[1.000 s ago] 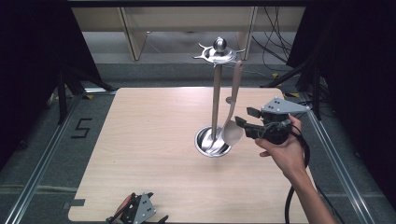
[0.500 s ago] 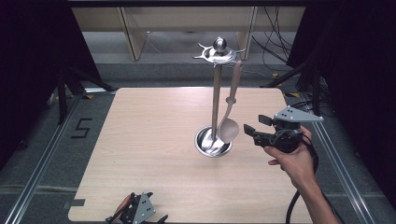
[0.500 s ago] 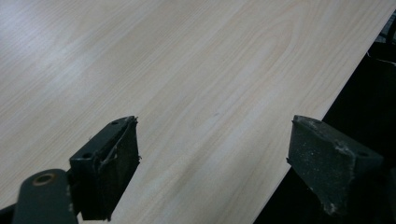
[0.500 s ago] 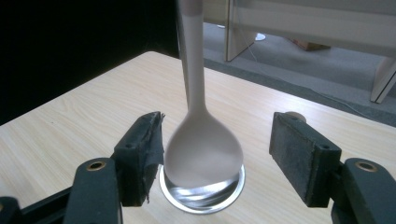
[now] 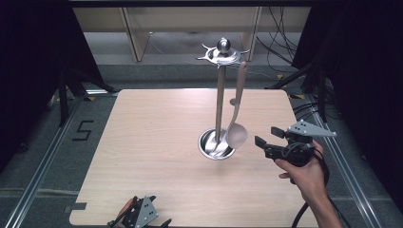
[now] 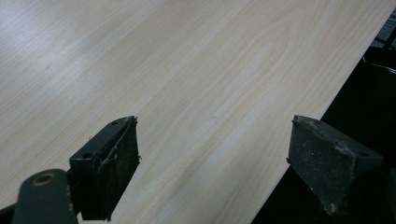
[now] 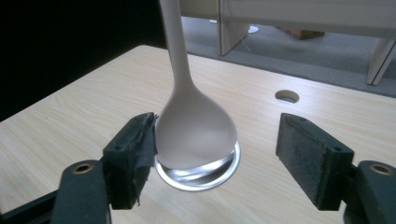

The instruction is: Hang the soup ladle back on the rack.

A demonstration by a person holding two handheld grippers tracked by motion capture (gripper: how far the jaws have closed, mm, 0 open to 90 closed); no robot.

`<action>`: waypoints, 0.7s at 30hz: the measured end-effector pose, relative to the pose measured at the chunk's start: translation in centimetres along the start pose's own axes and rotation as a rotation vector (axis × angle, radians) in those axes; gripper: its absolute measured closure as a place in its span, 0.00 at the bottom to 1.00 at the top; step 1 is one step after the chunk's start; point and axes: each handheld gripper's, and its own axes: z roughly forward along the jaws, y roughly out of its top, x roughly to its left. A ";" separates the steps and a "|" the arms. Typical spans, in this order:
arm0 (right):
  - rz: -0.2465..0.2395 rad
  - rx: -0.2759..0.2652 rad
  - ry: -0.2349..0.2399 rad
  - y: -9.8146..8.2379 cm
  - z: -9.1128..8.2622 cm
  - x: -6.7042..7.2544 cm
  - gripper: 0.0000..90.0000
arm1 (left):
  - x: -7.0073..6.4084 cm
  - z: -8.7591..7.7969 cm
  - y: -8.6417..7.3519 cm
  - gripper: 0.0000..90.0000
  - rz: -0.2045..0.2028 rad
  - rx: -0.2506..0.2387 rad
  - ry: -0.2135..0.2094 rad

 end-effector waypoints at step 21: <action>0.023 0.012 0.017 -4.3 0.9 -0.1 0.31 | 0.1 0.0 0.0 0.17 0.011 0.013 0.014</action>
